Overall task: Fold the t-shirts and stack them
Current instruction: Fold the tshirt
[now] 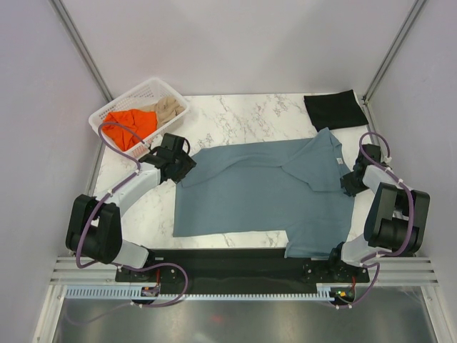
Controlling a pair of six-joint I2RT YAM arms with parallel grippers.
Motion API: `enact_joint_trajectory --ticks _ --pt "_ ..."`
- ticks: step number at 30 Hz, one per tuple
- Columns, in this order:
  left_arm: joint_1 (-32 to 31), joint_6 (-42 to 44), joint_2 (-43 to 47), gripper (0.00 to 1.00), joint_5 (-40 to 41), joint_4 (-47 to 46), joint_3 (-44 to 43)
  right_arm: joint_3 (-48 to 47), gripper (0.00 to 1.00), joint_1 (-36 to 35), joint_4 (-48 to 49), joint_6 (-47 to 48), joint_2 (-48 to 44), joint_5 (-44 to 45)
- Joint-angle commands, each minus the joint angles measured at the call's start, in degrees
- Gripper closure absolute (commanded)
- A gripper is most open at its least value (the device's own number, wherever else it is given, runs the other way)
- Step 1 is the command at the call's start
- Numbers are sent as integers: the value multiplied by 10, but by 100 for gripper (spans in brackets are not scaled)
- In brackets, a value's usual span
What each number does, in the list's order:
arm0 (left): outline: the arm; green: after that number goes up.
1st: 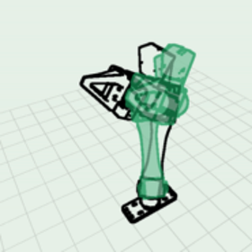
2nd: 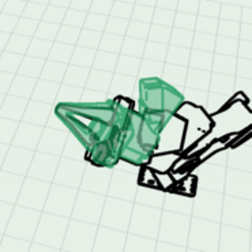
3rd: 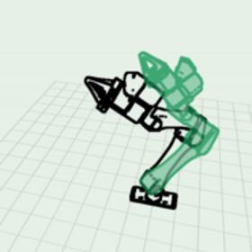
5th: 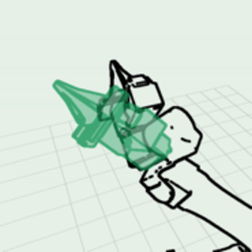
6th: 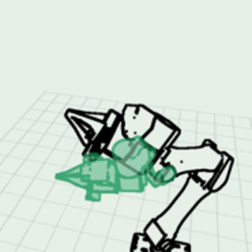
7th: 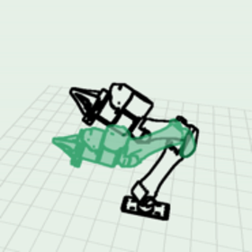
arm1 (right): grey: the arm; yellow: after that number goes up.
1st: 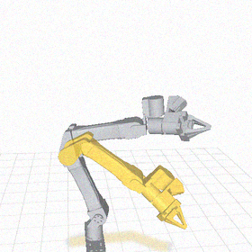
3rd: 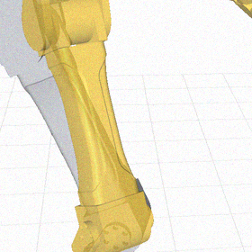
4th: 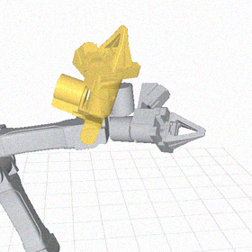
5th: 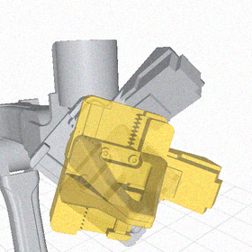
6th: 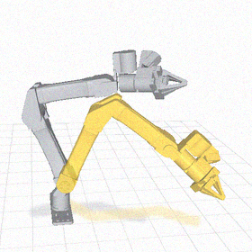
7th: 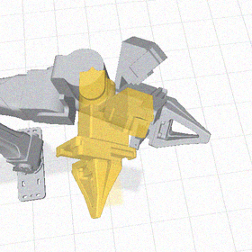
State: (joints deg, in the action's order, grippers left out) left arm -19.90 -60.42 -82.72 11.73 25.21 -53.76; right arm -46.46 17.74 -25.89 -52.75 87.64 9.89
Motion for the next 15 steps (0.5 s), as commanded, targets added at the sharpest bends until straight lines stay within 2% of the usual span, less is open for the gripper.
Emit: enact_joint_trajectory --ticks 1,7,9,13,15 --pt "-2 -5 4 41 18 2 -9 -14 66 -2 13 -7 8 5" --pt "-2 0 0 41 30 2 -12 -14 80 -2 11 -4 7 8" --pt "-2 -2 -1 41 34 1 -11 -17 82 -2 12 0 9 7" --pt "-2 -1 0 41 31 2 -13 -28 68 -3 0 7 10 1" --pt "-2 0 0 41 31 3 -14 -36 66 -2 -3 12 5 -3"
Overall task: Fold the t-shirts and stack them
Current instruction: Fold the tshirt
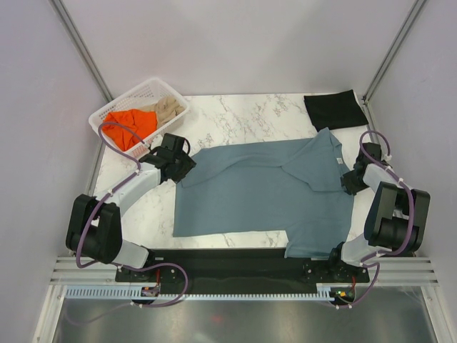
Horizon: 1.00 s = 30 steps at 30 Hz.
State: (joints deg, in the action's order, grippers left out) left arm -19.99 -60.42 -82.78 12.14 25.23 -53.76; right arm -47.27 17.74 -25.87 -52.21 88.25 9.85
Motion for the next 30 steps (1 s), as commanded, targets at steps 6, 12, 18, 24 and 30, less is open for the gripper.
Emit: enact_joint_trajectory --ticks 6,12,18,24,30 --pt "-1 1 -2 42 23 1 -16 -49 66 -3 -4 16 3 -1" --pt "-2 0 -10 42 20 1 -19 -45 68 -12 2 10 13 -6" --pt "-3 4 -13 42 17 2 -20 -27 68 -27 10 5 18 5" --pt "-3 15 -7 42 22 1 -21 -27 65 -26 13 20 9 24" --pt "-3 11 -5 42 21 1 -19 -35 64 -26 -1 29 -7 35"
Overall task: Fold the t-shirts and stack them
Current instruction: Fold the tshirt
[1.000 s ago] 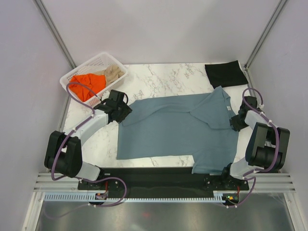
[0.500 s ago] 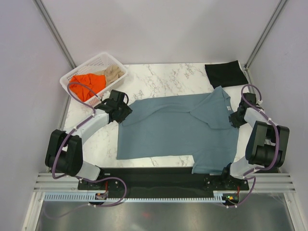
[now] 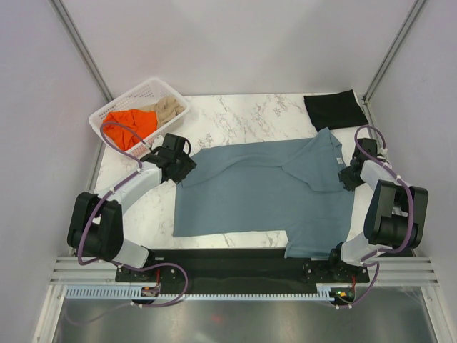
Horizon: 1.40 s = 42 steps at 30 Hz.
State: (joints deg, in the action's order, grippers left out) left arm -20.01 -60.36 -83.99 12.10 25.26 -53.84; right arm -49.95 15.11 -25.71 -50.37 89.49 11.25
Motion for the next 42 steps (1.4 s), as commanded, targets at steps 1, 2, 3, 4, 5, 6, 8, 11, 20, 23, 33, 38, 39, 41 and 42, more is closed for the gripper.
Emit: enact_joint_trajectory --ticks 1,2,3,4,5,6,8,11,20,23,33,38,39,41,42 --pt "-3 9 8 42 21 1 -18 -7 64 0 -3 11 -20 21" --pt "-4 8 8 42 22 1 -18 -4 63 0 -3 11 -20 20" --pt "-4 8 7 42 22 1 -18 0 63 0 -2 11 -20 19" --pt "-4 7 7 42 21 1 -18 2 63 0 -1 8 -20 18" --pt "-4 7 5 42 21 1 -19 4 63 0 -1 9 -17 18" --pt "-4 6 6 42 21 1 -19 7 63 -1 0 9 -17 17" --pt "-4 6 5 42 19 1 -19 9 63 0 3 8 -12 17" --pt "-5 6 6 42 21 1 -18 13 63 -1 7 7 -6 16" --pt "-4 5 5 42 22 1 -19 17 60 0 6 9 -9 20" --pt "-4 5 4 42 22 1 -19 12 61 0 -4 10 -14 27" --pt "-6 5 -1 42 20 1 -21 21 69 0 6 8 -5 27" --pt "-6 1 11 42 26 1 -19 21 80 0 12 5 2 33" --pt "-6 -6 12 42 27 1 -16 21 82 0 12 6 2 34" --pt "-6 -12 15 42 26 1 -14 21 89 -1 13 7 2 34" --pt "-6 -19 16 42 24 1 -13 20 92 -1 13 7 2 34"
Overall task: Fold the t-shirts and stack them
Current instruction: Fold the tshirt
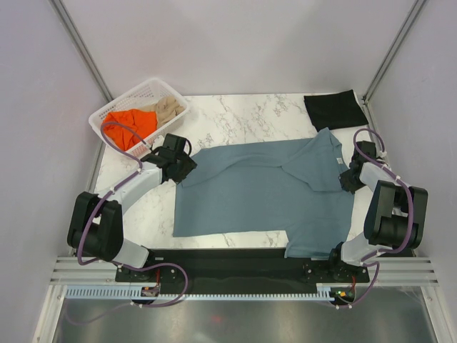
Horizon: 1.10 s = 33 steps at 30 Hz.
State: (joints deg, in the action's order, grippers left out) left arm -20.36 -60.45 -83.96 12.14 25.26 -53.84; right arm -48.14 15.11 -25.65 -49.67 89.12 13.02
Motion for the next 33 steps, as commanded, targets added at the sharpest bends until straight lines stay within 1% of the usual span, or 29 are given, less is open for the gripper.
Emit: enact_joint_trajectory --ticks 1,4,10,13,15,16,18,21,25,28,33 --pt "-2 -20 16 42 23 1 -12 1 99 0 12 1 4 17" --pt "-2 -34 21 43 21 3 -10 -4 100 0 11 4 -5 14" --pt "-2 -81 17 46 6 7 7 -20 100 0 7 5 -37 -16" --pt "-1 -117 6 48 3 12 16 -27 100 0 8 3 -50 -37" --pt "1 -144 -6 52 -7 19 20 -31 100 -1 8 3 -54 -50" --pt "2 -152 -20 57 -9 24 20 -32 100 -1 8 4 -55 -53" --pt "11 -183 -30 59 -14 50 17 -35 100 -2 8 5 -60 -64" --pt "21 -223 -36 60 -12 80 21 -36 100 -3 8 11 -62 -67" --pt "23 -298 -9 58 11 108 37 -37 100 -3 11 16 -62 -73" --pt "26 -317 -1 57 24 115 34 -35 100 -3 18 15 -55 -79" --pt "27 -335 -38 58 2 119 15 -35 100 -3 29 12 -45 -89"
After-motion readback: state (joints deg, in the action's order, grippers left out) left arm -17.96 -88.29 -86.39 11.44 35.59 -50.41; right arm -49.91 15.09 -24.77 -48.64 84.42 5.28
